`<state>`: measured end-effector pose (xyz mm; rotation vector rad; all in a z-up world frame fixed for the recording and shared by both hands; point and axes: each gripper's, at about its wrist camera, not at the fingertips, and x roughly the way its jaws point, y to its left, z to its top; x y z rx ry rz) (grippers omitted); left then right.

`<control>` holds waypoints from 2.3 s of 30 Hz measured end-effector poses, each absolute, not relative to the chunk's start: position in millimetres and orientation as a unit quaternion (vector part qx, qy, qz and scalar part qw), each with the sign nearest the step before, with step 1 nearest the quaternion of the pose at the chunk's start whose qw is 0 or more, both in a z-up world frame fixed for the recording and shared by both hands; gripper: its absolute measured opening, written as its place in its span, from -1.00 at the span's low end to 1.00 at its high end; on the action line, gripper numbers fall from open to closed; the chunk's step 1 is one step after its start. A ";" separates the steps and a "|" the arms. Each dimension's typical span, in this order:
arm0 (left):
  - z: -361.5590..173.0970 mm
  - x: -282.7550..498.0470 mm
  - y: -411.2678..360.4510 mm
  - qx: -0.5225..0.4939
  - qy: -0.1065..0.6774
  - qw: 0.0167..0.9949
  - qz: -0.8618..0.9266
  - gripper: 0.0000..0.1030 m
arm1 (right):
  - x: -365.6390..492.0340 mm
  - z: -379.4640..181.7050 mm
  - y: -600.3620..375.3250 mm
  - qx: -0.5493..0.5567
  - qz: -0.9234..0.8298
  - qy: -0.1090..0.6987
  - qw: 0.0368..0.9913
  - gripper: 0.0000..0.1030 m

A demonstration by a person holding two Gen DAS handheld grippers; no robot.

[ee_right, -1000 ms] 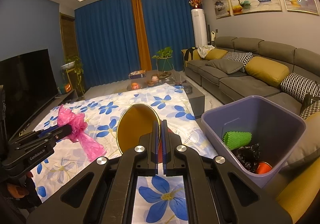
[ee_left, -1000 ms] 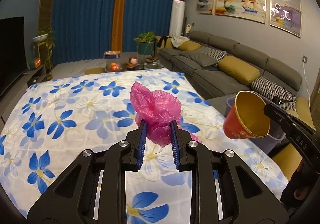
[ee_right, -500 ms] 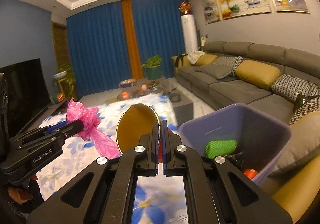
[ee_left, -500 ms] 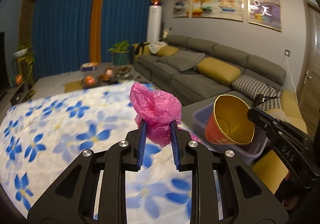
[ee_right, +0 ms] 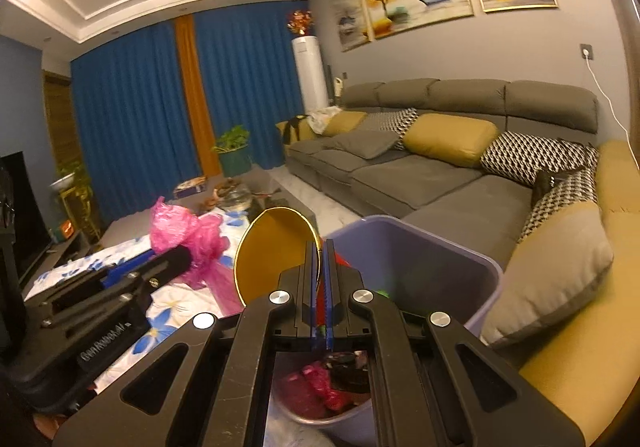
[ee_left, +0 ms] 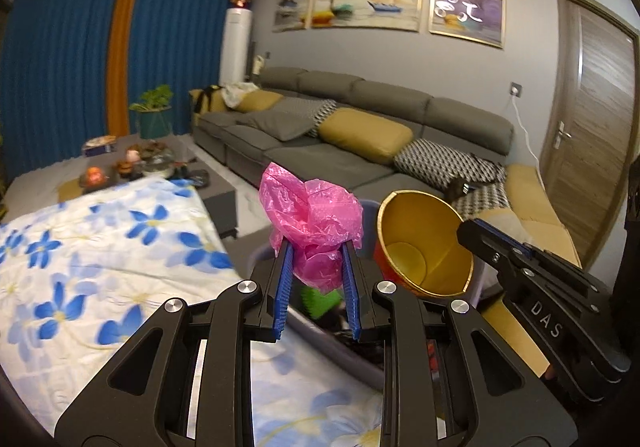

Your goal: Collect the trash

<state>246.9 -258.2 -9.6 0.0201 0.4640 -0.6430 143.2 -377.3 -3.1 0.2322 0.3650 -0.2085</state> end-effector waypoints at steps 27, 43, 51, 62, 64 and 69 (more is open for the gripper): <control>-58.6 259.6 -258.6 0.003 0.276 0.912 -0.302 0.61 | 138.5 -22.8 -401.7 0.136 -0.142 0.202 0.959 0.20; -21.4 162.1 -138.0 0.038 0.223 0.966 -0.126 0.88 | 95.5 -11.4 -310.2 0.059 -0.123 0.170 0.976 0.90; -6.1 108.9 -78.0 0.029 0.201 0.976 -0.074 0.89 | 64.3 -3.8 -257.6 0.034 -0.107 0.153 0.982 0.90; 3.8 53.4 -10.4 -0.002 0.190 0.981 -0.029 0.89 | 19.7 15.3 -190.1 0.014 -0.055 0.131 0.990 0.90; 3.6 47.5 -2.6 -0.006 0.190 0.981 -0.025 0.89 | 13.9 17.5 -182.3 0.011 -0.048 0.128 0.991 0.90; 7.3 31.9 12.4 -0.007 0.182 0.983 -0.014 0.89 | 4.5 21.2 -168.8 0.012 -0.038 0.123 0.992 0.90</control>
